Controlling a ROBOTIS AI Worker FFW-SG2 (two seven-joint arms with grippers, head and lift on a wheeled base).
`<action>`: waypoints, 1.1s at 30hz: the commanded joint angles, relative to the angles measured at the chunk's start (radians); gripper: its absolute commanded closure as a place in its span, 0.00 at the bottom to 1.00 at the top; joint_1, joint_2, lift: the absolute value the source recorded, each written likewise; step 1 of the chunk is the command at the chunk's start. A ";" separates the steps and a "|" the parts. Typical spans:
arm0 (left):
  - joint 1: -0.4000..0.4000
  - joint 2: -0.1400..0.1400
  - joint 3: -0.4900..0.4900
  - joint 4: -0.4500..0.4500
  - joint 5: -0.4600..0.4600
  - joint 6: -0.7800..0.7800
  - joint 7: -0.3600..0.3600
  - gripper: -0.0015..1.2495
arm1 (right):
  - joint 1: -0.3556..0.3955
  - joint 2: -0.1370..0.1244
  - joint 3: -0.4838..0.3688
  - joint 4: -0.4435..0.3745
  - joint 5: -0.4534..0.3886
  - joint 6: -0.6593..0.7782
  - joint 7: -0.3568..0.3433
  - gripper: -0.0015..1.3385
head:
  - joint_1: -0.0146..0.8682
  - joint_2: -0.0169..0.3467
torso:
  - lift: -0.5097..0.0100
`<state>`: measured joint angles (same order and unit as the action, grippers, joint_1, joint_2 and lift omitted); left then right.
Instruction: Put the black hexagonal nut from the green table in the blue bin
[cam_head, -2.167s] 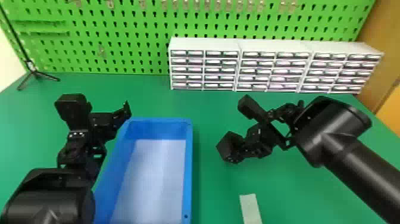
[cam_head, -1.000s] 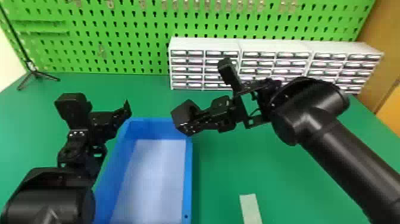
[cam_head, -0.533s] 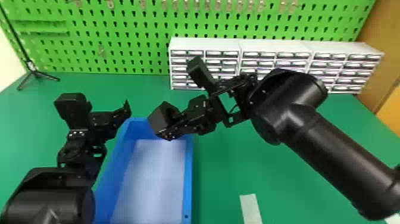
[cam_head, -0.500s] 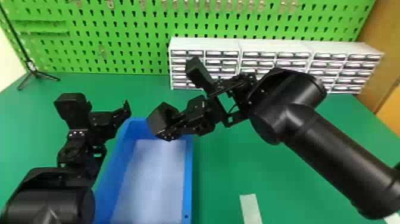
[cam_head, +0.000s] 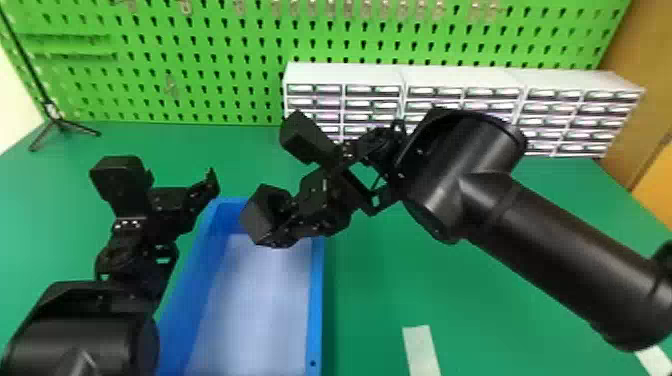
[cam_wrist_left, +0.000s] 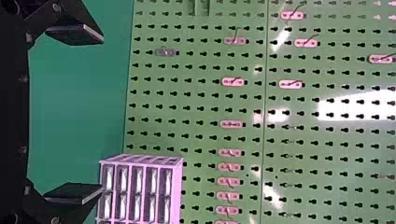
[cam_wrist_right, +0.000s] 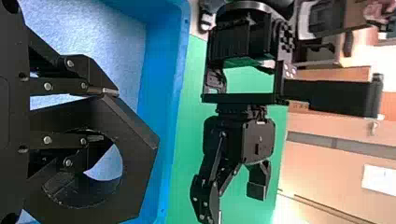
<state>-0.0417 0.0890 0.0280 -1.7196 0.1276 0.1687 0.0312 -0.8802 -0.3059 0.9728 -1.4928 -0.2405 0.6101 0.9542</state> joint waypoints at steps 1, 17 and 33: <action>0.000 0.002 0.001 0.000 0.001 0.000 0.001 0.13 | -0.037 -0.002 0.053 -0.006 0.001 0.000 -0.006 0.72 | 0.79 0.12 | 0.80; -0.003 0.009 -0.003 0.000 0.007 0.000 0.001 0.13 | -0.074 -0.002 0.112 -0.017 0.000 -0.004 -0.025 0.72 | 0.79 0.12 | 0.80; -0.004 0.012 -0.005 0.000 0.009 0.000 0.001 0.13 | -0.072 -0.002 0.112 -0.018 0.000 -0.012 -0.028 0.70 | 0.79 0.12 | 0.80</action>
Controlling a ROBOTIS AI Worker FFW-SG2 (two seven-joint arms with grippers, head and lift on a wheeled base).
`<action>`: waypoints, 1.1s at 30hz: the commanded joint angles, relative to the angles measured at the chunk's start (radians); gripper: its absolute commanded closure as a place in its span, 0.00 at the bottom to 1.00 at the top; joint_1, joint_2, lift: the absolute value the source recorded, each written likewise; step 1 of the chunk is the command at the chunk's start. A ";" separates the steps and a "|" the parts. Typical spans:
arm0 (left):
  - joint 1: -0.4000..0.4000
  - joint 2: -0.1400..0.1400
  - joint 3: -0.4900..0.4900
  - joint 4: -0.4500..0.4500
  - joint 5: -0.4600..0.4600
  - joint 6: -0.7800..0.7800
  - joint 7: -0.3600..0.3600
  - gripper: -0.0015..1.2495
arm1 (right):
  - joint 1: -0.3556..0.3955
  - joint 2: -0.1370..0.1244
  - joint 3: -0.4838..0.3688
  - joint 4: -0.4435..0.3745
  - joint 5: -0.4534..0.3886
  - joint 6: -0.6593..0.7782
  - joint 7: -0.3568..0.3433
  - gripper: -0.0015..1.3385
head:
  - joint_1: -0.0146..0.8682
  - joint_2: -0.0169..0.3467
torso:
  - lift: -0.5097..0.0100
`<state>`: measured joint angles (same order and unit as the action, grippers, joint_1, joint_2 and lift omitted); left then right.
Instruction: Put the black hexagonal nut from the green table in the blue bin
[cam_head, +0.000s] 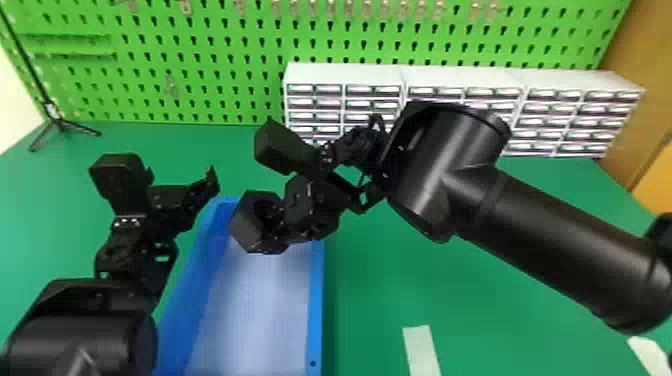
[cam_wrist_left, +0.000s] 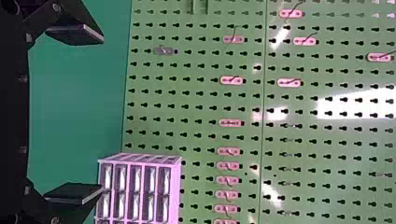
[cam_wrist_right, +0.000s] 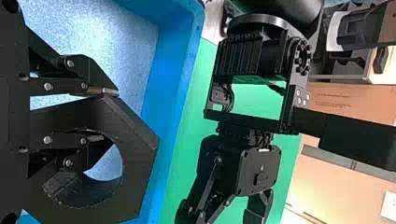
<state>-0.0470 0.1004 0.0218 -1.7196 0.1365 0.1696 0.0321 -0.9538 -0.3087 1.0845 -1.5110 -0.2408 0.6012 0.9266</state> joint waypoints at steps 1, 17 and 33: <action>-0.001 0.001 0.000 0.000 0.000 -0.001 -0.001 0.13 | 0.001 -0.001 0.000 0.000 0.000 -0.006 0.000 0.67 | 0.79 0.12 | 0.80; -0.002 0.001 -0.002 0.000 0.000 -0.001 0.000 0.13 | 0.004 -0.003 -0.003 0.002 0.011 -0.017 -0.003 0.11 | 0.79 0.12 | 0.80; -0.001 0.002 -0.002 0.000 0.002 0.001 0.000 0.13 | 0.010 -0.003 -0.009 0.002 0.009 -0.020 -0.003 0.08 | 0.79 0.12 | 0.80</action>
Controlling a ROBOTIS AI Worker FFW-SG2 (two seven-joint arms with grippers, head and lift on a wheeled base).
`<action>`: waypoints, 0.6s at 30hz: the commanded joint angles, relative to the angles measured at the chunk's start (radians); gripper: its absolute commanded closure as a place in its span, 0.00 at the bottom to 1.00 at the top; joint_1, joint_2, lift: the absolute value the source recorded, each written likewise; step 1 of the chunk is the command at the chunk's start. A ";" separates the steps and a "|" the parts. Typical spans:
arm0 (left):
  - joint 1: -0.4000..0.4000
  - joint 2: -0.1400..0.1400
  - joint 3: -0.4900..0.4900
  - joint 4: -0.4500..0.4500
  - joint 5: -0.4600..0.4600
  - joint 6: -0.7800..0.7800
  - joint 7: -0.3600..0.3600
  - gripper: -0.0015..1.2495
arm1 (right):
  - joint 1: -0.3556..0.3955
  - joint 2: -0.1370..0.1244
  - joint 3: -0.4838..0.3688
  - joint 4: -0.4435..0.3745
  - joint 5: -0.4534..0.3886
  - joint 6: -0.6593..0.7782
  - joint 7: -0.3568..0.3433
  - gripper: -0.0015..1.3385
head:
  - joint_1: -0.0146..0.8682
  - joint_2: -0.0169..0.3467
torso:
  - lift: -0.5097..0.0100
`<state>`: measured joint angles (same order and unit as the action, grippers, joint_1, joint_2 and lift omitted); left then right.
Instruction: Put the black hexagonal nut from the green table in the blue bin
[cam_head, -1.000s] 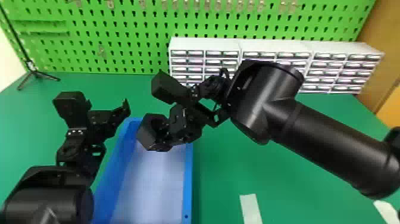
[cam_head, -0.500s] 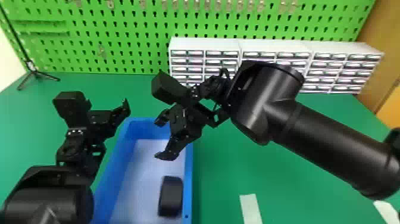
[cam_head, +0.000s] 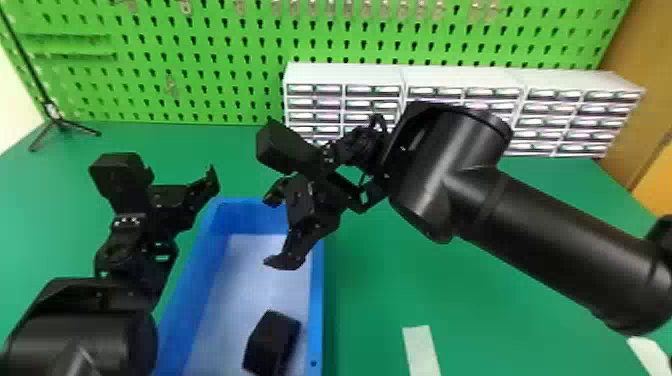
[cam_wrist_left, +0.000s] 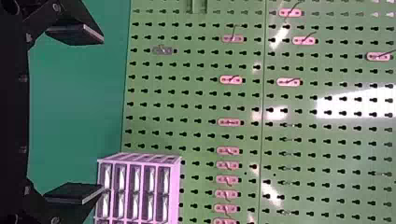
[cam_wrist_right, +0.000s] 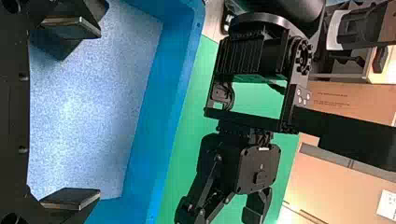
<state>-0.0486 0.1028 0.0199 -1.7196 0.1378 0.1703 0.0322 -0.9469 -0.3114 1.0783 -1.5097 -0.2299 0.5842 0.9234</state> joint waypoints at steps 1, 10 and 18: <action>0.001 0.000 0.000 0.000 0.000 -0.002 0.000 0.13 | 0.005 0.000 -0.006 -0.001 -0.002 -0.003 0.000 0.08 | 0.79 0.12 | 0.80; 0.000 0.000 -0.002 0.000 0.000 0.000 0.000 0.13 | 0.054 0.000 -0.116 0.006 -0.009 -0.009 0.006 0.08 | 0.79 0.12 | 0.80; -0.002 0.000 -0.003 -0.002 0.000 0.000 0.000 0.13 | 0.103 0.018 -0.219 0.043 -0.011 -0.007 0.040 0.08 | 0.79 0.12 | 0.80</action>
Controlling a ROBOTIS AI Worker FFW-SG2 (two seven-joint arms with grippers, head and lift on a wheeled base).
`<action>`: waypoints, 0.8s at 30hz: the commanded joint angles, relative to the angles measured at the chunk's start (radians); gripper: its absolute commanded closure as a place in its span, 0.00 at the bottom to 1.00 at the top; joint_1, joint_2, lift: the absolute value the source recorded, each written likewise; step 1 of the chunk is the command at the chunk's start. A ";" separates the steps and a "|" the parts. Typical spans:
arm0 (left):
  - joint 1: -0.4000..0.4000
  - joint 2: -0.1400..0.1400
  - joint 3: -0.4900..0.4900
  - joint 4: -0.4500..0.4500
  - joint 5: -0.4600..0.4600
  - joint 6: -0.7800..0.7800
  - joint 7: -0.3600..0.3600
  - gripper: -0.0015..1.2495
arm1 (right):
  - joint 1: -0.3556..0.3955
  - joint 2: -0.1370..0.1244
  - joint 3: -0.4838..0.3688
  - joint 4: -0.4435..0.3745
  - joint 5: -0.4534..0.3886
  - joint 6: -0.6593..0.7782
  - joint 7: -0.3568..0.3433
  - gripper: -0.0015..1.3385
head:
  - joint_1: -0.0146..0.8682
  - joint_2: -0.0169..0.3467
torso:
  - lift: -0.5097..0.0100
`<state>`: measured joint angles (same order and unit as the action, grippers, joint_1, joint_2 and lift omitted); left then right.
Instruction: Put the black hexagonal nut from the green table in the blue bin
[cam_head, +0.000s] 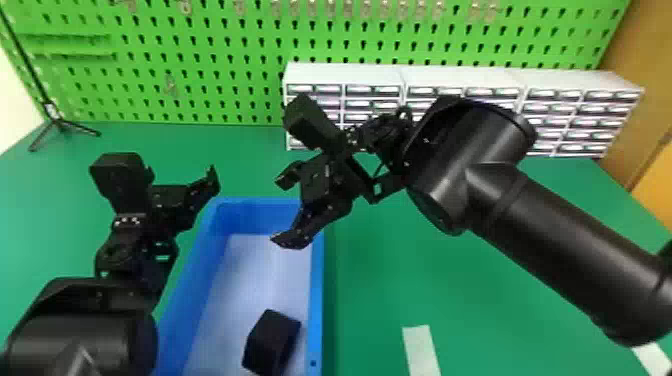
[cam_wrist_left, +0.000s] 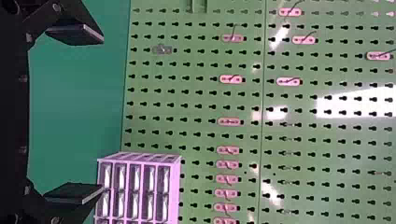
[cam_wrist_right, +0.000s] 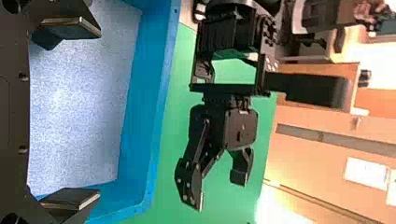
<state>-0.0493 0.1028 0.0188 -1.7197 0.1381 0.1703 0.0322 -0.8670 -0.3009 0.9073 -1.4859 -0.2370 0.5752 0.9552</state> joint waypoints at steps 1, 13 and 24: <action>-0.001 0.000 -0.002 -0.001 0.000 0.000 0.000 0.13 | 0.029 0.009 -0.060 0.026 -0.007 0.000 0.011 0.08 | 0.79 0.12 | 0.80; -0.006 0.000 -0.003 -0.003 0.000 0.000 0.000 0.13 | 0.131 0.042 -0.275 0.072 0.004 0.011 0.014 0.08 | 0.79 0.12 | 0.80; -0.006 0.000 -0.003 -0.003 0.002 0.000 0.000 0.13 | 0.241 0.115 -0.538 0.073 0.127 0.032 -0.001 0.08 | 0.79 0.12 | 0.80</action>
<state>-0.0540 0.1028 0.0161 -1.7227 0.1396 0.1702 0.0322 -0.6711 -0.2232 0.4690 -1.4128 -0.1610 0.6056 0.9656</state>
